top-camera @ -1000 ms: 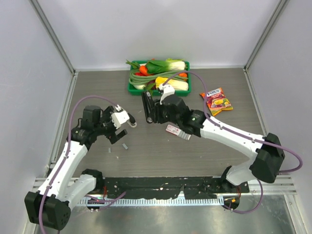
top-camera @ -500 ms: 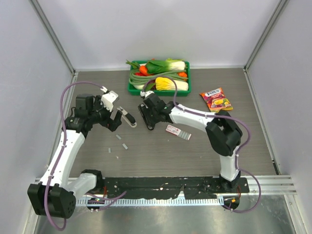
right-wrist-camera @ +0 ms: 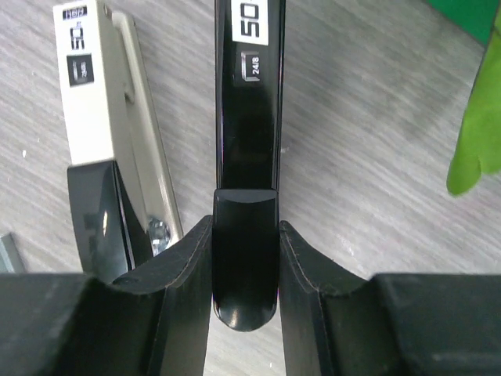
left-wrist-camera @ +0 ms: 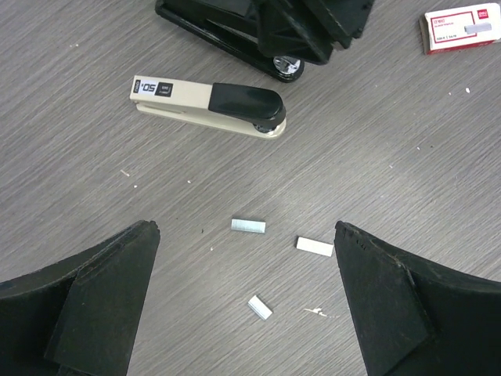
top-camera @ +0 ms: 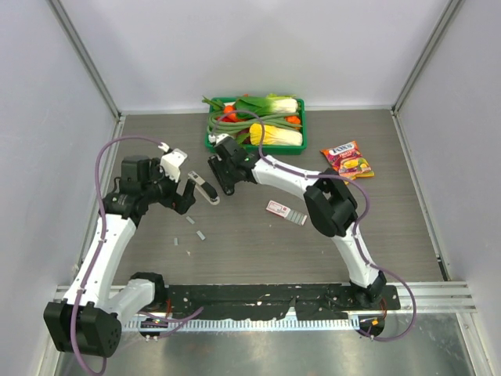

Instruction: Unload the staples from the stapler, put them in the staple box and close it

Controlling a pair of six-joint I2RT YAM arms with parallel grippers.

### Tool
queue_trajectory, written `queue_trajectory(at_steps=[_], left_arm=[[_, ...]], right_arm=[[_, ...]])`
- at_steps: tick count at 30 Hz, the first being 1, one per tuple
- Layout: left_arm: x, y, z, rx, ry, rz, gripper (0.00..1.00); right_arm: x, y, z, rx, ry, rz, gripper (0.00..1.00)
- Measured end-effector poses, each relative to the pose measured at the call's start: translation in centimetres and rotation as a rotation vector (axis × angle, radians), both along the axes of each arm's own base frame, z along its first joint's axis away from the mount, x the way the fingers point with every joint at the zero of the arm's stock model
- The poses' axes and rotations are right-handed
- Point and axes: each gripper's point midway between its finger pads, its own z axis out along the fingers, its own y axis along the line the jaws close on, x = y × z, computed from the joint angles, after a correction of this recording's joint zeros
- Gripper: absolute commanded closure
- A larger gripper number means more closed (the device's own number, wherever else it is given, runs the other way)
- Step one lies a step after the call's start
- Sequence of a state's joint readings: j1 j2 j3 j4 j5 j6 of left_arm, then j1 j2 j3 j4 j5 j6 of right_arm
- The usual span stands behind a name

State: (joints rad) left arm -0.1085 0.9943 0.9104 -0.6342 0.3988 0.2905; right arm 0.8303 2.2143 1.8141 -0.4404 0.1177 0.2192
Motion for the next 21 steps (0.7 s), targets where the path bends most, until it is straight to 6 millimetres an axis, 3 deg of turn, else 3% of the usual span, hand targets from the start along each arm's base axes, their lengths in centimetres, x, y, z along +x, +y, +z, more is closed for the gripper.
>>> queue_trajectory(at_steps=[4,5,12,16,21], left_arm=[[-0.3,0.1,-0.2,0.003,0.002,0.004,0.0],[-0.3,0.1,-0.2,0.002,0.003,0.005,0.0],[-0.4,0.0,-0.2,-0.014,0.013,0.017,0.0],[-0.4,0.0,-0.2,-0.015,0.015,0.02,0.0],[-0.4,0.0,-0.2,-0.016,0.019,0.022,0.0]], right_arm=[[0.9,0.5,-0.5,0.001,-0.003,-0.005,0.45],[0.9,0.4,-0.5,0.002,-0.001,-0.01,0.34],[1.2,-0.3,0.3,0.001,-0.018,-0.026,0.31],[-0.1,-3.1,2.5,-0.005,-0.032,-0.052,0.3],[-3.1,-9.3,5.6,0.015,-0.069,-0.1,0.26]])
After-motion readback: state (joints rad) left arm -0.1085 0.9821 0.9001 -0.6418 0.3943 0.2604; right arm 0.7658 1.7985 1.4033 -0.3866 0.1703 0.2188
